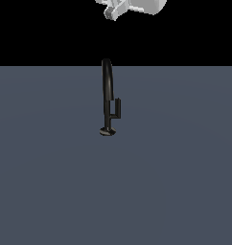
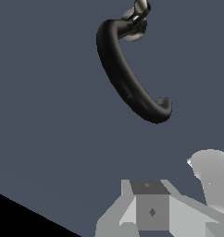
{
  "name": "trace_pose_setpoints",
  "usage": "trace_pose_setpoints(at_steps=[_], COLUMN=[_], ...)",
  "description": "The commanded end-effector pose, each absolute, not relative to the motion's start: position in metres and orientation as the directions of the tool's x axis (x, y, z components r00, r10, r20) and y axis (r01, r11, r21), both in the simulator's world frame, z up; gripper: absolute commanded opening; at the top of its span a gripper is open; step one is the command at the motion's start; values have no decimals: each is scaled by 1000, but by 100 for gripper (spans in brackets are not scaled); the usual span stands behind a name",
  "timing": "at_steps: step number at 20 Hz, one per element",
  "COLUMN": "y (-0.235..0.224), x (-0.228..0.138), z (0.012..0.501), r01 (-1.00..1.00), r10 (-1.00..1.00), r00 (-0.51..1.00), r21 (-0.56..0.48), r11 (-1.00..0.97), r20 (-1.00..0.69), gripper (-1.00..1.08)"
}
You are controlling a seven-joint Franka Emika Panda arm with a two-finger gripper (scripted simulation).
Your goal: Turn on the faucet by rotating a designated handle.
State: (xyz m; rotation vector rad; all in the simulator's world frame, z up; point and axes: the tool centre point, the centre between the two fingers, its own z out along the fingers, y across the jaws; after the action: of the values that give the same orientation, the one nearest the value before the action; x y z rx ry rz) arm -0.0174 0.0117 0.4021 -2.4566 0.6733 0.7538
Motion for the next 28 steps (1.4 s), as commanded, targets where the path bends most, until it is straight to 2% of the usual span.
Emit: trace_pose_setpoints(at_steps=[1, 15, 28], y=[10, -1, -9], x=[-4, 62, 111], z=[392, 321, 231], r01=[-611, -804, -944], r10=[-312, -283, -165], r00=[692, 460, 189], r21=[-298, -260, -132], r11=[-733, -534, -301], r20=[-651, -842, -968], gripper=[-100, -100, -100])
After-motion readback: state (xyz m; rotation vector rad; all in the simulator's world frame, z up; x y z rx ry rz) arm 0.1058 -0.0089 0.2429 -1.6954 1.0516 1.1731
